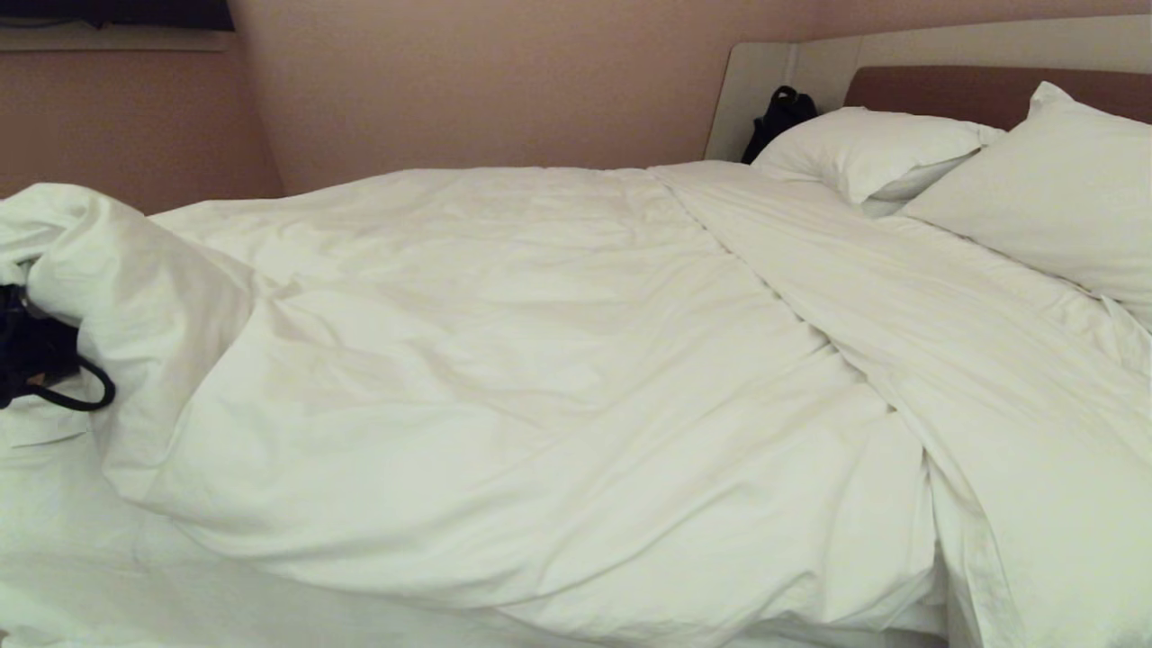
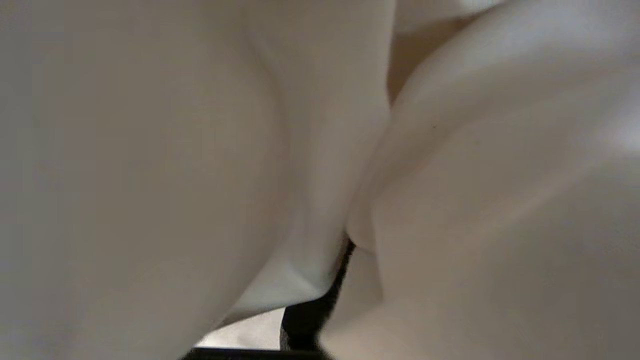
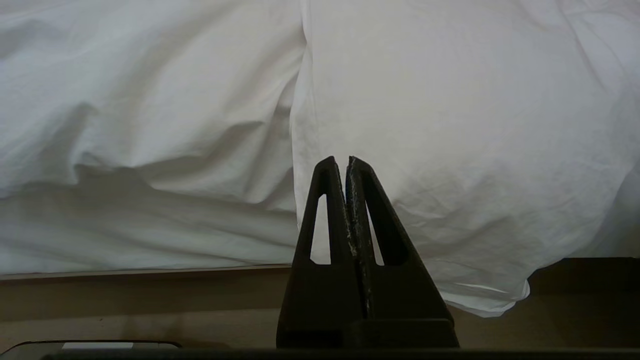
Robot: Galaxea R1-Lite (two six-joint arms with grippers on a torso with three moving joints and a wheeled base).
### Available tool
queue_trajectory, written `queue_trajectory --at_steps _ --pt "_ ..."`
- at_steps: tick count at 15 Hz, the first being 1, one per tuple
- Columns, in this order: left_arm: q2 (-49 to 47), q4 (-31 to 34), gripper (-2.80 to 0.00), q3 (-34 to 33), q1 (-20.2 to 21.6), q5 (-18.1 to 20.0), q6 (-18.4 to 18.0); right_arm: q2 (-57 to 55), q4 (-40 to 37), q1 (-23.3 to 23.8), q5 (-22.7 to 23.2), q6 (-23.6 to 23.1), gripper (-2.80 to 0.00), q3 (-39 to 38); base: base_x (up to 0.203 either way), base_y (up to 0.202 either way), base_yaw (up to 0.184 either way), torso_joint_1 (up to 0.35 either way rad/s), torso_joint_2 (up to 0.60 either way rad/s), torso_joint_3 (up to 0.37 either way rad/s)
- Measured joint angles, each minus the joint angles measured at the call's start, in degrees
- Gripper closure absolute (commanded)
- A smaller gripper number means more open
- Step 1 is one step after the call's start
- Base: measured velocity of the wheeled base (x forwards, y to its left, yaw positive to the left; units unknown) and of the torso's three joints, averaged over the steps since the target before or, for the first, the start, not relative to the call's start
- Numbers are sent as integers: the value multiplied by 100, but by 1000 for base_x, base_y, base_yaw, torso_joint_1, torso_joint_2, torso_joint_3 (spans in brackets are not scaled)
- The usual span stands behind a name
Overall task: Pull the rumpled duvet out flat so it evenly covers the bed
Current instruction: Flatten the corners of the folded blanket
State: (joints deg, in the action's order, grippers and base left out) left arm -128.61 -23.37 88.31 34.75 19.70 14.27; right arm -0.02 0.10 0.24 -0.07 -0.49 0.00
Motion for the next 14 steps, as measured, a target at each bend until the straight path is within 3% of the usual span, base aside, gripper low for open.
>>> queue_trajectory --at_steps 5,10,11,14 --pt "-170 55 0 159 -30 -2 -427 0 0 0 -2 -2 0 0 0 0 0 0 0 0" --pt "-314 44 0 272 -33 -2 -415 0 -5 0 0 0 0 0 0 0 0 0 0 0" --pt "-317 45 -280 277 -33 -2 -391 0 -2 0 -1 0 0 0 0 0 0 0 0 0" --pt "-312 35 -280 281 -33 -2 -290 0 -2 0 -2 -2 0 0 0 0 0 0 0 0"
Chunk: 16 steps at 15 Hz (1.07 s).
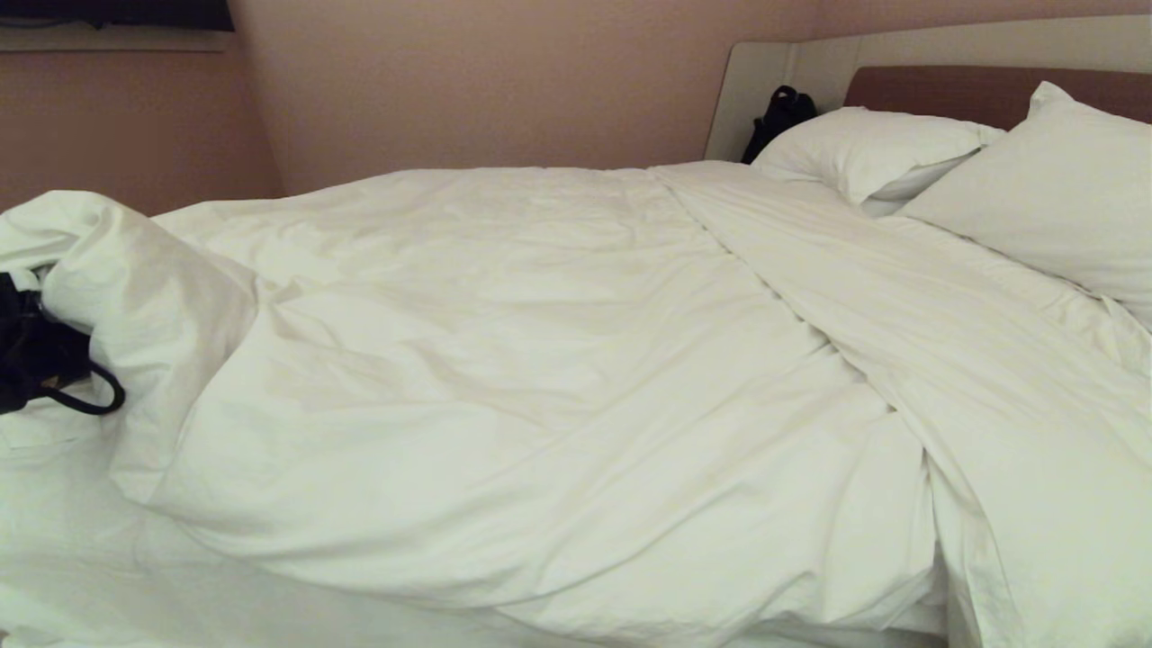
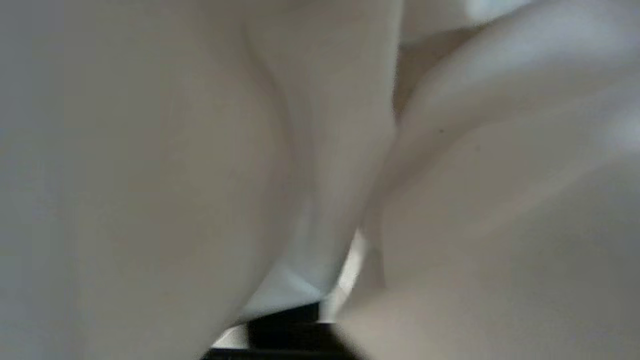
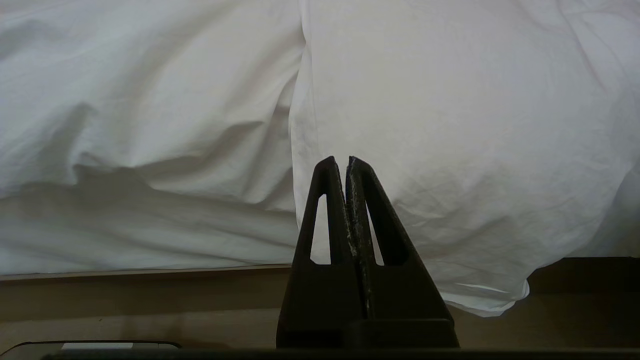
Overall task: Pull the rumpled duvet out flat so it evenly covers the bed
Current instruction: Flatten the corners of the folded blanket
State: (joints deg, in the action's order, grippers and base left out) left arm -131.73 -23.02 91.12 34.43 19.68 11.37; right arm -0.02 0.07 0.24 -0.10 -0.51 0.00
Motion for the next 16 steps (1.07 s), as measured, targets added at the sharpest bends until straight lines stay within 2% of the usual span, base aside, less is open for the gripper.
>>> queue_trajectory --at_steps 3,7,16 --pt "-23 -46 -280 19 0 -13 -27 0 0 -2 0 0 0 0 0 0 0 0 0 0" --pt "-184 -44 -280 251 7 -306 -40 0 2 0 0 0 0 0 0 0 0 0 0 0" --pt "-1024 17 -280 1236 11 -453 -18 0 2 0 1 0 0 0 0 0 0 0 0 0"
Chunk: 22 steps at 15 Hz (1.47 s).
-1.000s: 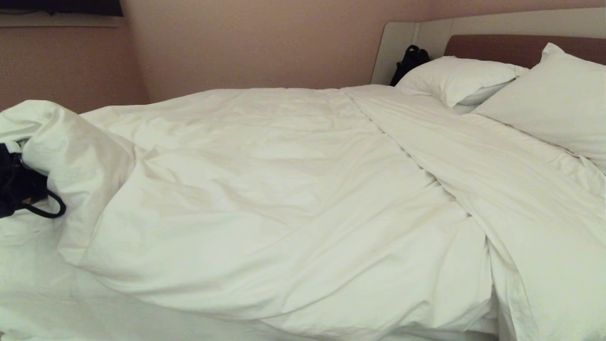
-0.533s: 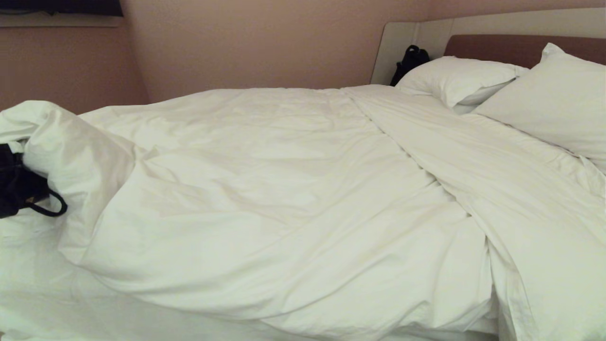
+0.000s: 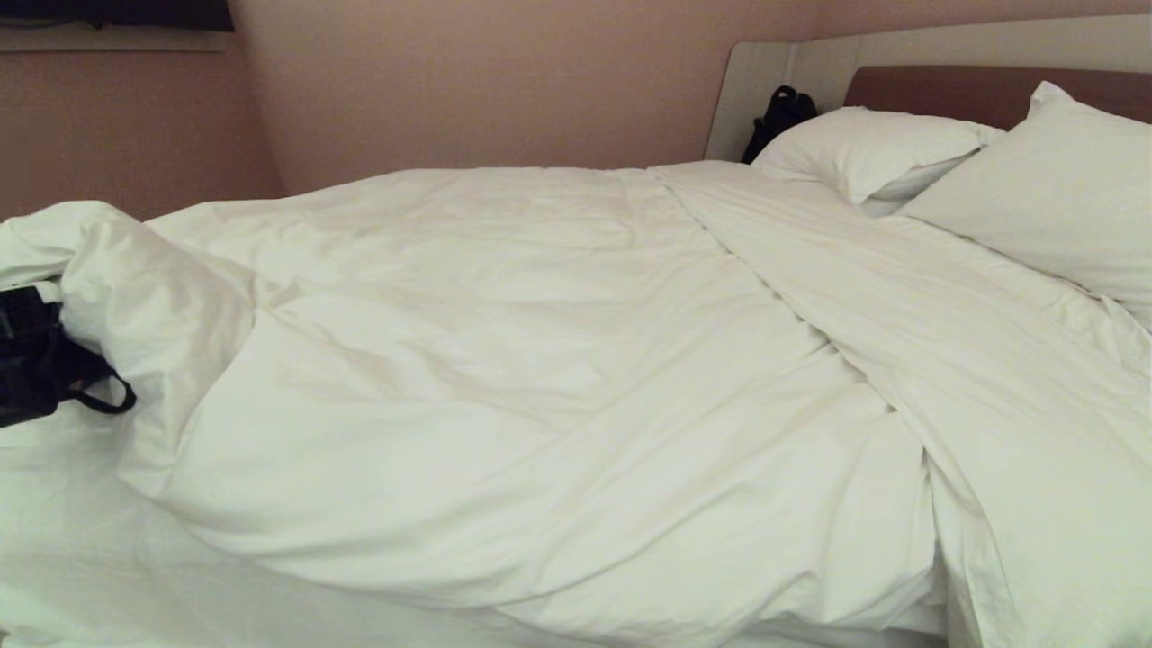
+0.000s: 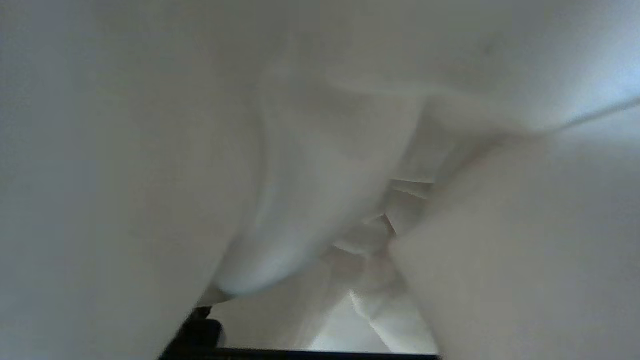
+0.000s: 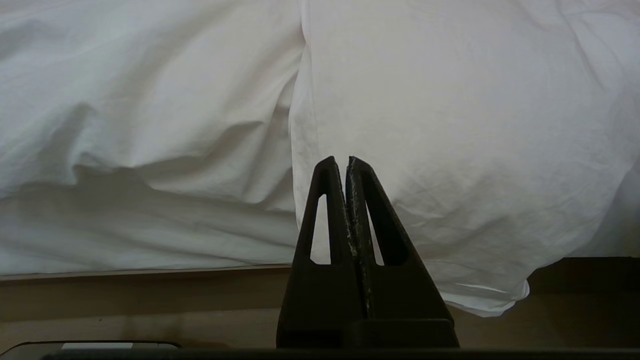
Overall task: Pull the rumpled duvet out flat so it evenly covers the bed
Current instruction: Flatten the corners of the folded blanket
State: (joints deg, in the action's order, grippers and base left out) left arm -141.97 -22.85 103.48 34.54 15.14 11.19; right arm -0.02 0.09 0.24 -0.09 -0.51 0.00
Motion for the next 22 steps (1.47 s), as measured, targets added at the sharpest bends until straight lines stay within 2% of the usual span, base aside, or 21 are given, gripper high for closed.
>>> queue_trajectory --at_steps 4,17,18,19,22 --pt "-359 0 -280 167 -6 -138 -1 0 -2 0 -1 2 0 0 0 0 0 0 0 0" --pt "-751 37 -280 333 -6 -154 -4 0 -3 0 -1 0 0 0 0 0 0 0 0 0" --pt "-762 59 -167 341 -6 -156 -4 0 1 -2 -1 2 0 0 0 0 0 0 0 0" --pt "-770 59 0 344 -5 -159 -4 0 1 0 -1 1 0 0 0 0 0 0 0 0" --pt "-785 66 0 347 -2 -161 -3 0 -2 0 -1 0 0 0 0 0 0 0 0 0"
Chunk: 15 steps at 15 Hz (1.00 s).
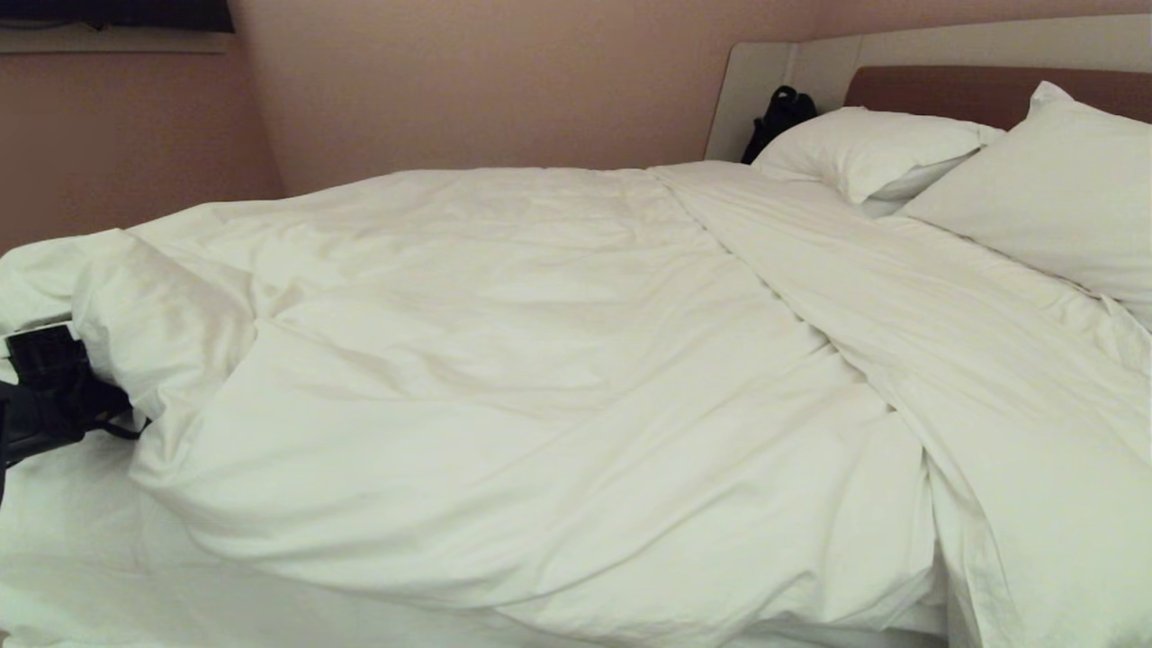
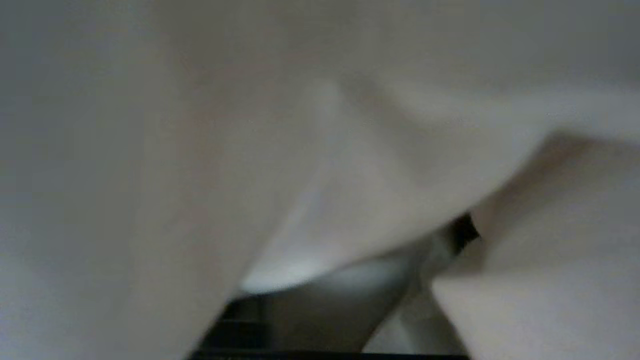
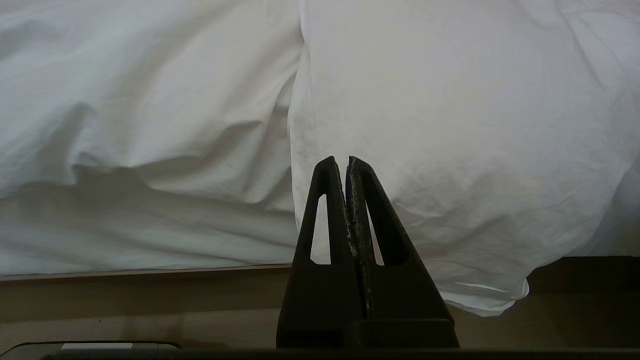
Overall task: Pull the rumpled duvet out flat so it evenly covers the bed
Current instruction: Flatten the corners of the folded blanket
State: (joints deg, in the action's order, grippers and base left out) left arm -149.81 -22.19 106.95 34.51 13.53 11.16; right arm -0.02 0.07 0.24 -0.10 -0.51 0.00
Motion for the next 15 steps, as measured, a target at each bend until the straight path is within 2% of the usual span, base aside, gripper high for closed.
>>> queue_trajectory --at_steps 10,15 --pt "185 28 0 -20 35 2 14 0 -2 0 0 0 0 0 0 0 0 0 0 0" --pt "1049 441 0 -259 157 10 41 0 1 -2 -1 0 0 0 0 0 0 0 0 0"
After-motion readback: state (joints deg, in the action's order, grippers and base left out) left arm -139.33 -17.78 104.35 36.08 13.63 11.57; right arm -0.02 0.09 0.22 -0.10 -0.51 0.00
